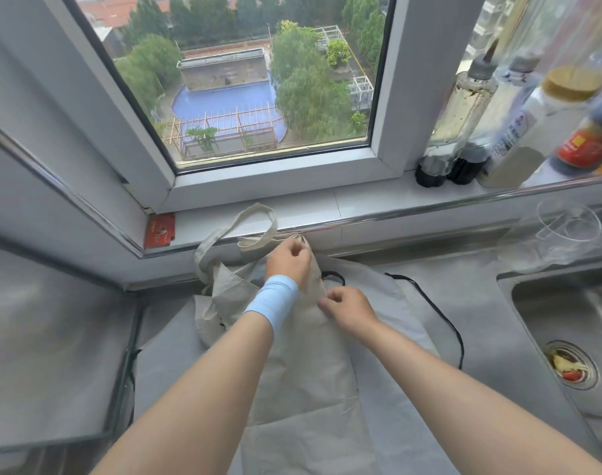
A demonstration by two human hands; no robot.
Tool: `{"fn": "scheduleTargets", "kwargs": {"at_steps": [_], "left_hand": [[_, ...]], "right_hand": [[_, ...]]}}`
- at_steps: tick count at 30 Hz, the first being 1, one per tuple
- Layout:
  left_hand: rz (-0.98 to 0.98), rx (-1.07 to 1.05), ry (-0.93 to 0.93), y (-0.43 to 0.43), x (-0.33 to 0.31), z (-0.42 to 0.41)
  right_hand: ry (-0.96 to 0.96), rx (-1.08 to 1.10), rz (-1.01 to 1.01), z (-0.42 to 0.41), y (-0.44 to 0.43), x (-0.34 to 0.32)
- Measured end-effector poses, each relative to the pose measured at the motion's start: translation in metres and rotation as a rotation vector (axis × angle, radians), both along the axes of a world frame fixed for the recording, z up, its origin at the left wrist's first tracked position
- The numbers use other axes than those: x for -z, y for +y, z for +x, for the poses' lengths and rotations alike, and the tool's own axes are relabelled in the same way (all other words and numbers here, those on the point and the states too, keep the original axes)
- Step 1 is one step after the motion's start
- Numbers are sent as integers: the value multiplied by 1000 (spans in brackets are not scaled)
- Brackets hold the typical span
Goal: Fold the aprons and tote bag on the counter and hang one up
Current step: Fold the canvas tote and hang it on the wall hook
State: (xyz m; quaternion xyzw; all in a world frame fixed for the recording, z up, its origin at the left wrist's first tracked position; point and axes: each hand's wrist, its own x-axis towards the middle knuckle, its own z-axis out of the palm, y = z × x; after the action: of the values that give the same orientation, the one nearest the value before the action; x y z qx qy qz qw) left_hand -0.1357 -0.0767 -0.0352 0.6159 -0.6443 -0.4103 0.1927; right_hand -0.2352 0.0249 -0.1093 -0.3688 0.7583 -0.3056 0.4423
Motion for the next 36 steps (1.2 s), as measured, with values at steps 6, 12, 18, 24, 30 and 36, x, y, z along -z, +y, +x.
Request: {"fn": "scheduleTargets", "kwargs": {"at_steps": [6,12,18,24,30,36], "left_hand": [[-39,-24,33,6,-10,13],[-312,253,-182,72,22,65],[-250,729,-680,148,70,140],[-59,801,-891,200,94,200],[-139,653,-835,237,85,214],[-265,727,-538,289,72,214]], "right_hand": [[148,24,-31,-8,4,-13],[727,-73,-277,16,40,-15],[812,-568,-143,66,104,29],[851,-902,86,78,125,35],[1045,-873,-118,93,149,30],[831,-930,-335,113,240,12]]}}
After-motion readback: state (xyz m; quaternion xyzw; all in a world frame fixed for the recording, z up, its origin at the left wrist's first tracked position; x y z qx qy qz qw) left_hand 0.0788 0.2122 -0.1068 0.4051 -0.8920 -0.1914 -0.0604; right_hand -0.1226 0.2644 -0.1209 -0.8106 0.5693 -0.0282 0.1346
